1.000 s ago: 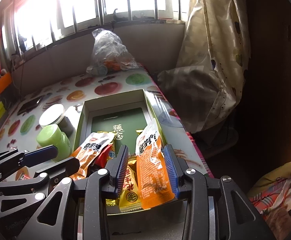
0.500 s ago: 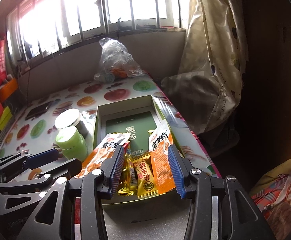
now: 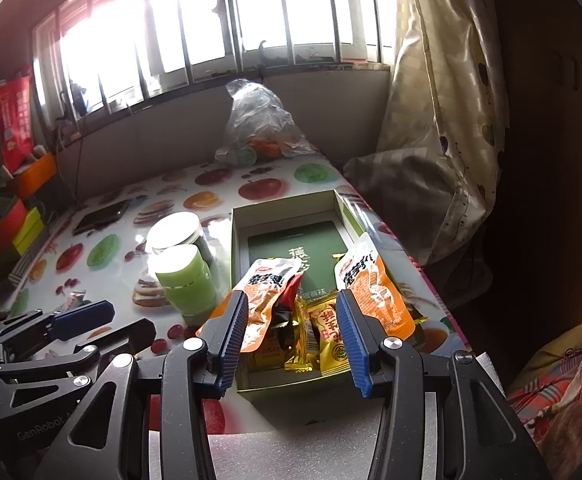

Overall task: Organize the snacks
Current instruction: 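Move both tools back over the remaining candies on the table, then grasp the red-white candy bar with the left gripper while the right grasps the black plum candy, then lift and carry both candies over the green box, then lower both candies into the box and open both grippers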

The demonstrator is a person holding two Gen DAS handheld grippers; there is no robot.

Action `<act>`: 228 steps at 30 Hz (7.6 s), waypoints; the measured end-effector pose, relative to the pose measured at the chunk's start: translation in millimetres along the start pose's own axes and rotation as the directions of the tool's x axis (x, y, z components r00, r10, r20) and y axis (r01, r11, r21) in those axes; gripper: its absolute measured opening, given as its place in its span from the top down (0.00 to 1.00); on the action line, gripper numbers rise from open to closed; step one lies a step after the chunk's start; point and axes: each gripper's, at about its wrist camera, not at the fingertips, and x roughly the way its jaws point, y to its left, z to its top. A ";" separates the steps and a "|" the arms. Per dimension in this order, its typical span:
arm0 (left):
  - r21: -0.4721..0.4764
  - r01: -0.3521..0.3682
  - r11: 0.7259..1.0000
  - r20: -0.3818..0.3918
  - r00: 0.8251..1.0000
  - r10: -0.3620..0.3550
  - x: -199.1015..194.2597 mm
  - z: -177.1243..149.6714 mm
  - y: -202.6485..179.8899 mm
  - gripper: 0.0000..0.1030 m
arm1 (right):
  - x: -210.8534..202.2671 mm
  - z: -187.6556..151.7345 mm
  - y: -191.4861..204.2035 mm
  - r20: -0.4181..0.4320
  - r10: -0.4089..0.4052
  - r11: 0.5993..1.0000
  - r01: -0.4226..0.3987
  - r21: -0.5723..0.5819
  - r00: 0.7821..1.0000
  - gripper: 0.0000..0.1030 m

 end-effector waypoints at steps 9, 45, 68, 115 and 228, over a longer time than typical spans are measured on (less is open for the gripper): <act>-0.091 -0.071 0.993 0.009 0.997 0.072 -18.1 -21.5 48.7 0.47 | -2.6 -7.5 34.1 -0.010 0.094 0.993 -0.095 -0.072 0.995 0.56; -0.338 -0.240 0.910 -0.093 0.971 0.222 -16.3 -60.6 205.3 0.47 | 102.8 -53.5 175.0 -0.367 0.301 0.816 -0.437 -0.379 0.880 0.47; -0.266 -0.263 0.927 -0.152 0.961 0.229 28.7 -30.9 212.7 0.47 | 104.7 -52.5 172.3 -0.331 0.235 0.851 -0.358 -0.384 0.914 0.75; -0.166 -0.302 0.939 -0.065 0.953 0.295 -6.3 -27.2 163.0 0.80 | 74.9 -43.2 152.0 -0.262 0.242 0.898 -0.318 -0.304 0.934 0.78; 0.059 0.039 0.997 -0.186 0.982 -0.027 142.1 82.2 -34.5 0.61 | 94.5 15.6 -32.8 -0.149 -0.031 1.000 0.030 -0.009 0.988 0.67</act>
